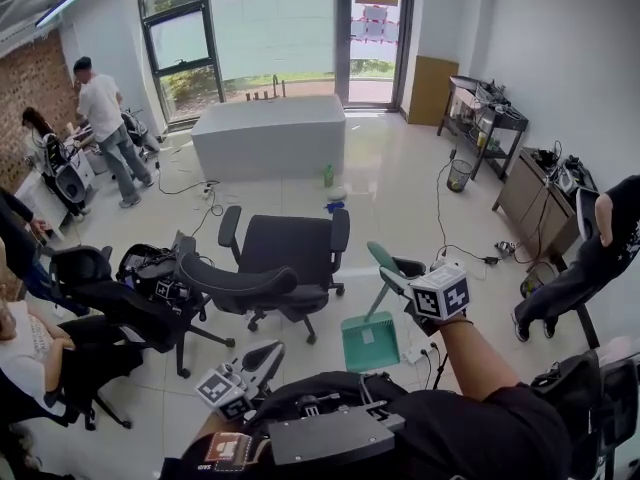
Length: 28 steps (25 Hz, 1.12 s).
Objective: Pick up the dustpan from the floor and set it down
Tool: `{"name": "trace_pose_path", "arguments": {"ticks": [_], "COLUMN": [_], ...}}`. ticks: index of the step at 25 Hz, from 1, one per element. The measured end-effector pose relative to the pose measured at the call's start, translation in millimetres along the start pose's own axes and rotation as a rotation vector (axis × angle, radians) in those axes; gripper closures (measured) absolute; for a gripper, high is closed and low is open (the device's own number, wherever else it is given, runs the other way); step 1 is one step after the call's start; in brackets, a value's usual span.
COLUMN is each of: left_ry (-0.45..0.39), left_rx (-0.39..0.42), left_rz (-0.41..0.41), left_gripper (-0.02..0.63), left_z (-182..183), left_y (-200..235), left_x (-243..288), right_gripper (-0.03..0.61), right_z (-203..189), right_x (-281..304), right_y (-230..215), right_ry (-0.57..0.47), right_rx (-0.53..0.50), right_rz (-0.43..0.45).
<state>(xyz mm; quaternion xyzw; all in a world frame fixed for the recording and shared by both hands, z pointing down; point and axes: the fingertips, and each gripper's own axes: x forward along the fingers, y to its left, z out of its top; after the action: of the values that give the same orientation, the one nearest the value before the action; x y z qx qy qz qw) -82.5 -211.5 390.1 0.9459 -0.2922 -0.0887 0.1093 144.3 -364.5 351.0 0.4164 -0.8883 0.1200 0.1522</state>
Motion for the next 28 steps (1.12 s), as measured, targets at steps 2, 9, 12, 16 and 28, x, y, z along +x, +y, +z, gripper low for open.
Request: {"name": "trace_pose_path", "arguments": {"ticks": [2, 9, 12, 16, 28], "left_ry": [-0.003, -0.016, -0.026, -0.012, 0.039], "left_rx": [-0.002, 0.003, -0.008, 0.019, 0.045], "left_rz": [0.0, -0.003, -0.005, -0.035, -0.01], "left_gripper": [0.604, 0.604, 0.604, 0.606, 0.604], "left_z": [0, 5, 6, 7, -2], "left_y": [1, 4, 5, 0, 23], "left_x": [-2, -3, -3, 1, 10], "right_gripper": [0.436, 0.436, 0.436, 0.436, 0.436], "right_z": [2, 13, 16, 18, 17], "right_x": [1, 4, 7, 10, 38], "right_y": [7, 26, 30, 30, 25], "right_ry": [-0.007, -0.028, -0.026, -0.018, 0.001], "right_rx": [0.006, 0.0, -0.006, -0.015, -0.021], "right_rz": [0.017, 0.071, 0.087, 0.1, 0.109]}}
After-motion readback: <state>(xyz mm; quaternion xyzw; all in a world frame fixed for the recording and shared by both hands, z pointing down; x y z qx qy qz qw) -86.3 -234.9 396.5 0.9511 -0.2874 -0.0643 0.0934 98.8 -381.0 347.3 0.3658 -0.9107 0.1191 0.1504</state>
